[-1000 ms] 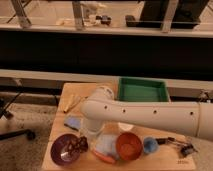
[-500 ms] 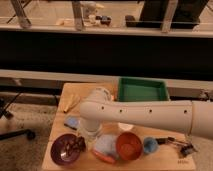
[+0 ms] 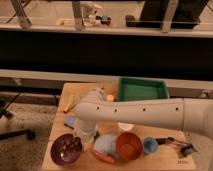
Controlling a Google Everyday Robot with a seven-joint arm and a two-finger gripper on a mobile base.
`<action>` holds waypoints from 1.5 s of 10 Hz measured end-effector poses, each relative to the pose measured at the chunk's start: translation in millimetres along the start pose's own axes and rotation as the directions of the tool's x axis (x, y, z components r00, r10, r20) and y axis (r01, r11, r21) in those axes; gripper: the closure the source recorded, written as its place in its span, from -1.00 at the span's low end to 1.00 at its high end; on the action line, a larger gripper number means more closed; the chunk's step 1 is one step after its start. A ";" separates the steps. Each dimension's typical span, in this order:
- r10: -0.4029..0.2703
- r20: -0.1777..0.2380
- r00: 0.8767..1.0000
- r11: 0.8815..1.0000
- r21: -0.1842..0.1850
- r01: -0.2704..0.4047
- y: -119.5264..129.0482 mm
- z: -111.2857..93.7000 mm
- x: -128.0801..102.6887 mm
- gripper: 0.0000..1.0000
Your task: Place grapes in purple bowl
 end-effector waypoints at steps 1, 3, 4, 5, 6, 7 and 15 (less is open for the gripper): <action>-0.002 0.000 1.000 1.000 -0.002 0.002 -2.0 2.9 -1.6 1.00; -0.010 0.000 1.000 1.000 -0.011 0.010 -6.9 11.6 -7.5 1.00; -0.015 -0.001 1.000 1.000 -0.014 0.015 -8.8 14.6 -10.0 1.00; -0.018 -0.002 1.000 1.000 -0.017 0.018 -10.5 17.1 -11.8 1.00; -0.019 -0.003 1.000 1.000 -0.020 0.019 -11.7 19.3 -12.7 1.00; -0.021 -0.002 1.000 1.000 -0.022 0.021 -13.1 21.1 -13.7 0.97; -0.027 -0.004 1.000 0.999 -0.035 0.027 -13.9 19.3 -16.7 -0.50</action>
